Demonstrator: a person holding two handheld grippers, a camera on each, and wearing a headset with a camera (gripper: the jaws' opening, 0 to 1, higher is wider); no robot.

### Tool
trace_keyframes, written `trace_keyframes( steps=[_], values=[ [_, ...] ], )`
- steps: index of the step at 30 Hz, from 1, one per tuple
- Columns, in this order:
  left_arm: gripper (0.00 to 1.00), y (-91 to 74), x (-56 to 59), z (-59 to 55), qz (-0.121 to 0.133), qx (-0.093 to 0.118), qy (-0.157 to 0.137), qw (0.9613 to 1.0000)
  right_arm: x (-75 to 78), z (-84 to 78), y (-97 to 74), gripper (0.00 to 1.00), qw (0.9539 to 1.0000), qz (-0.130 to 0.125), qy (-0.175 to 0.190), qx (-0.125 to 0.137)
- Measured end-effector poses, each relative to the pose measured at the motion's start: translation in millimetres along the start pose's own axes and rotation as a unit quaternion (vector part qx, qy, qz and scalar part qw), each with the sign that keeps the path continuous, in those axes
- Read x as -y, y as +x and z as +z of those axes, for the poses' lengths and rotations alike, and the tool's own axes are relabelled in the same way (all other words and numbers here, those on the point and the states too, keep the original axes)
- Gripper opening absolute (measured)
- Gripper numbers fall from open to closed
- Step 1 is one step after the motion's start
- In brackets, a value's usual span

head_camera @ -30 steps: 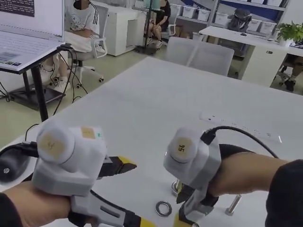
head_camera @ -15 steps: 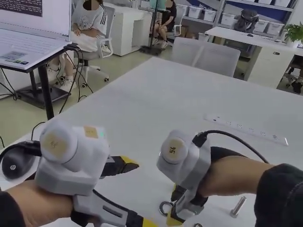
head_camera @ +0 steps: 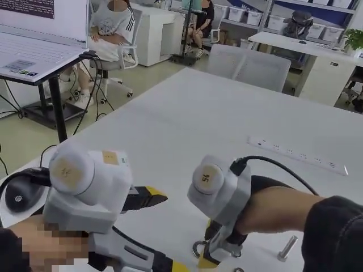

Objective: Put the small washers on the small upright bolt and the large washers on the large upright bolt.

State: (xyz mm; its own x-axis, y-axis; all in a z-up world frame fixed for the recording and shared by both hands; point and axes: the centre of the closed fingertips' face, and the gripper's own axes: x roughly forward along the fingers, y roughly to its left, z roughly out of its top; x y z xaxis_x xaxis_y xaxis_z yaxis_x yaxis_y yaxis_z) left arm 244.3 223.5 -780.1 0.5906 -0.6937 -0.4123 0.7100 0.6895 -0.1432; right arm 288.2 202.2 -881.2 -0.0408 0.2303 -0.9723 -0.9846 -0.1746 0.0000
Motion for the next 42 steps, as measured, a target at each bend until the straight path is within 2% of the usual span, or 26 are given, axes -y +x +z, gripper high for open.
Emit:
trace_keyframes(
  steps=[7,17,29,42],
  values=[
    [0.93,0.4,-0.7,0.3,0.001,0.003,0.000,1.0000,-0.6,-0.4,0.9,0.32,1.0000,-0.001,-0.001,-0.002],
    [0.93,0.8,-0.7,-0.2,0.000,0.006,-0.003,1.0000,-3.4,-1.2,1.3,0.25,0.9999,0.000,-0.009,-0.007],
    [0.92,1.6,0.5,-0.8,-0.002,0.003,-0.004,1.0000,-4.0,-2.1,0.2,0.23,1.0000,-0.001,-0.008,-0.005],
    [0.92,2.9,2.7,-0.4,-0.007,0.000,-0.002,1.0000,-6.9,-12.3,-6.8,0.23,0.9999,0.002,-0.004,-0.015]
  ],
)
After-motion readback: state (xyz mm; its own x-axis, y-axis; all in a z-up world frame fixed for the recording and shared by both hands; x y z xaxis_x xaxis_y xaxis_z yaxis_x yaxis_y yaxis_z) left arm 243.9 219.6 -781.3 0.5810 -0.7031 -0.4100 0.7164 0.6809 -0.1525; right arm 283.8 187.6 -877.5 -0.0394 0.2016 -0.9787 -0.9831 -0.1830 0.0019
